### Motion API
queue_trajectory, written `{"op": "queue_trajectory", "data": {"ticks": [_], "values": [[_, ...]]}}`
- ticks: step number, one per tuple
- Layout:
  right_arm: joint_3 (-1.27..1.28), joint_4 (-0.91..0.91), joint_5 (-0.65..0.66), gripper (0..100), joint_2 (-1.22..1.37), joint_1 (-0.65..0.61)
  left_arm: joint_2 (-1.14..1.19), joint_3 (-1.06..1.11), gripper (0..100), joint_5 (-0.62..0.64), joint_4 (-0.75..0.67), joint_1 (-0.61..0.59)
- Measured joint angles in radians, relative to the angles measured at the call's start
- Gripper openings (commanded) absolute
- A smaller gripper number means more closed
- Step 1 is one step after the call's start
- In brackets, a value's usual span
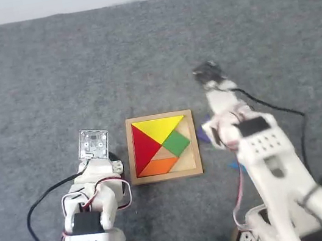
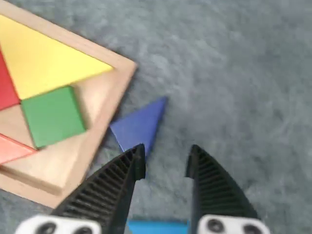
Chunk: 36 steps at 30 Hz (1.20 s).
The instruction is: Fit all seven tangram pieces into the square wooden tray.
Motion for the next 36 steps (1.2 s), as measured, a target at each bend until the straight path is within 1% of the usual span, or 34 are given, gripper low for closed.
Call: {"op": "queue_trajectory", "data": {"ticks": [3,8,15,36], "values": [[0.12,-0.002,-0.002,0.9,-0.115,0.028,0.0,0.0,1,0.0,0.0,0.0],[0.216,-0.06,-0.006,0.9,-0.15,0.034,0.0,0.0,1,0.0,0.0,0.0],[0.226,-0.137,-0.006,0.9,-0.106,0.04,0.0,0.0,1,0.0,0.0,0.0],[0.226,-0.146,-0.006,0.9,-0.098,0.04,0.0,0.0,1,0.0,0.0,0.0]]}}
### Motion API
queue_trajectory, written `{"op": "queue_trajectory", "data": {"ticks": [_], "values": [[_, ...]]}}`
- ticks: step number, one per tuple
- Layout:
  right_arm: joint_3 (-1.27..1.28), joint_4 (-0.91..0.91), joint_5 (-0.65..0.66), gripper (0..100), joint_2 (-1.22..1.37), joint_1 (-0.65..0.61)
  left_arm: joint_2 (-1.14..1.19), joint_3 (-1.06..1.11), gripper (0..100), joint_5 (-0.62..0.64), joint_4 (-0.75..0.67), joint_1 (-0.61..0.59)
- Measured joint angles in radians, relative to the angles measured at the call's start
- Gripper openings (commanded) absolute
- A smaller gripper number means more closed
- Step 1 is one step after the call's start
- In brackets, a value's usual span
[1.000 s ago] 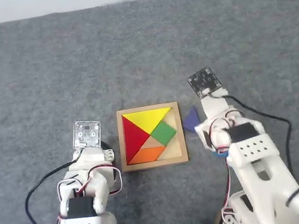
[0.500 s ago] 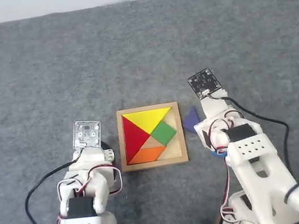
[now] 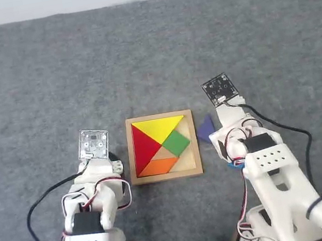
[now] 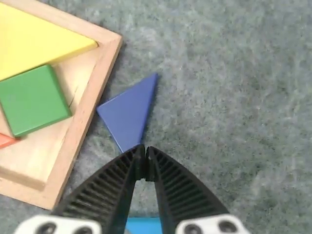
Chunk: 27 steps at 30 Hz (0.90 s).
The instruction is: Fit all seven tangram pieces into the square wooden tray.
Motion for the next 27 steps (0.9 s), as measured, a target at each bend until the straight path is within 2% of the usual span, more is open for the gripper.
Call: {"op": "queue_trajectory", "data": {"ticks": [20,27], "values": [[-0.002,0.023,0.0,0.9,0.0,0.003,0.0,0.0,1,0.0,0.0,0.0],[-0.035,0.087,0.0,0.9,0.0,0.087,0.0,0.0,1,0.0,0.0,0.0]]}}
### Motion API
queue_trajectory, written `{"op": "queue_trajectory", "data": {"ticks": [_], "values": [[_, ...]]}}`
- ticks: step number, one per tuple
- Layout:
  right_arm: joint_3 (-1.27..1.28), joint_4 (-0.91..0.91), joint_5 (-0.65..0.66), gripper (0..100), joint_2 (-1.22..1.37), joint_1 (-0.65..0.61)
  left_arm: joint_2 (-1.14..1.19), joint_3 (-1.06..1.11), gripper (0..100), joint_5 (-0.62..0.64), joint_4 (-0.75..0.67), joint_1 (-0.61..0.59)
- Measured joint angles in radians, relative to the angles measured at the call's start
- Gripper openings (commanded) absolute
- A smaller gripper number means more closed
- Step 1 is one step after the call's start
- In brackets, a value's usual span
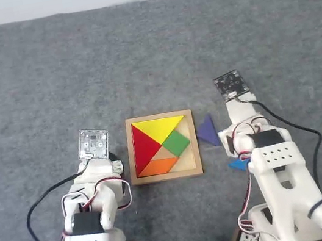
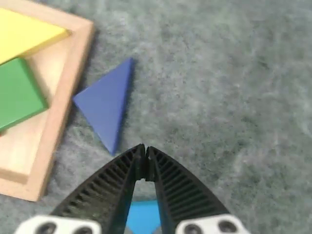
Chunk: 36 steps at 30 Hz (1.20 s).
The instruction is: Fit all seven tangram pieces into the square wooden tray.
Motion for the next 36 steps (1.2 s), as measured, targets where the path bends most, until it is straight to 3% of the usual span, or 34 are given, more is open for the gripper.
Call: {"op": "queue_trajectory", "data": {"ticks": [36], "values": [[0.0,0.0,0.0,0.9,0.0,0.008,0.0,0.0,1,0.0,0.0,0.0]]}}
